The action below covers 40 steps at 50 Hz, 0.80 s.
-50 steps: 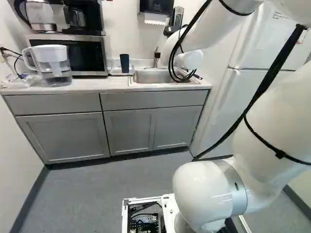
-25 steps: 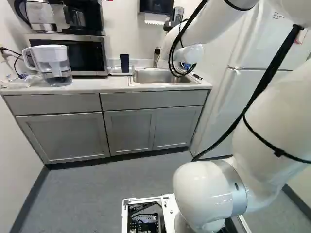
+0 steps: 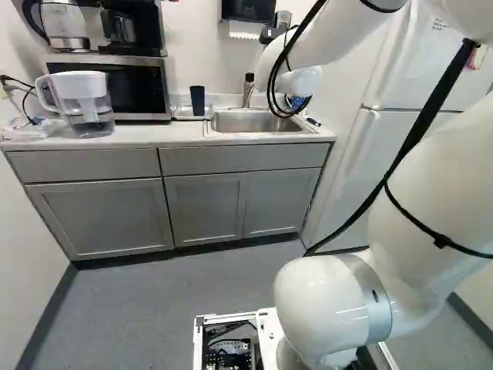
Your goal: Rinse the cup and place it in the tray
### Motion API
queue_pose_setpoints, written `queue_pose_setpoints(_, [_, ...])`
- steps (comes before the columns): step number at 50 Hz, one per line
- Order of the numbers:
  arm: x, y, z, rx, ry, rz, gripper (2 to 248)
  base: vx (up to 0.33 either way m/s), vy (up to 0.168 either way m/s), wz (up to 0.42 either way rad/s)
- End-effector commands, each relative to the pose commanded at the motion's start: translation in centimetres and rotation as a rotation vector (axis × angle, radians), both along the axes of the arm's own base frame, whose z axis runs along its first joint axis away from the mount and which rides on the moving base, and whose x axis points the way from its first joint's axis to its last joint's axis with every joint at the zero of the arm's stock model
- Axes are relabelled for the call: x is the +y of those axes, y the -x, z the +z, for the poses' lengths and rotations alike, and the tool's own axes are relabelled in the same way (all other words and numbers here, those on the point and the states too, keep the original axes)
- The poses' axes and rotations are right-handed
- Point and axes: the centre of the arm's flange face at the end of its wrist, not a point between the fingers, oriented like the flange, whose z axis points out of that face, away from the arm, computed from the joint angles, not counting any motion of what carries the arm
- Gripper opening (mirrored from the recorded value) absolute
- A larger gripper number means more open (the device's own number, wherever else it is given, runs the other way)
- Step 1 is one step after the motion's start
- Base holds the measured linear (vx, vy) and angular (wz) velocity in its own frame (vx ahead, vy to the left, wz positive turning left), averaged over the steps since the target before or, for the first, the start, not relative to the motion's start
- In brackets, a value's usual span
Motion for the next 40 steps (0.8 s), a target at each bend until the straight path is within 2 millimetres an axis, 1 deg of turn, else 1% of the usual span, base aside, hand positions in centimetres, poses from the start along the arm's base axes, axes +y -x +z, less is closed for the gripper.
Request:
queue_pose_setpoints(15, [0.00,0.00,0.00,0.000,0.000,0.000,247,0.000,0.001,0.003])
queue_pose_setpoints(20, [0.00,0.00,0.00,0.000,0.000,0.000,247,0.026,0.050,0.263])
queue_pose_setpoints(29, [0.00,0.00,0.00,0.000,0.000,0.000,247,0.027,0.004,0.015])
queue_pose_setpoints(40, [0.00,0.00,0.00,0.000,0.000,0.000,247,0.062,0.000,0.130])
